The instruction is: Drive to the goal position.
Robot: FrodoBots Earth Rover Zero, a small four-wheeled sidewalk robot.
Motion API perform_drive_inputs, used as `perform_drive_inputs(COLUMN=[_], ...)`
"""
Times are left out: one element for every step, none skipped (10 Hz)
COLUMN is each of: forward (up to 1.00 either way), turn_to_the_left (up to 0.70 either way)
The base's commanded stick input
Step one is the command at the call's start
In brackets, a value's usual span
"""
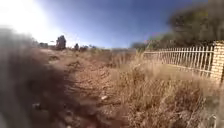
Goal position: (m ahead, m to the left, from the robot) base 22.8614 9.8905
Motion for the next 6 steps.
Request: perform_drive_inputs(forward=[0.50, 0.50, 0.50, 0.50, 0.50, 0.50], turn_to_the_left=[0.50, 0.36, 0.13, 0.00, 0.00, 0.00])
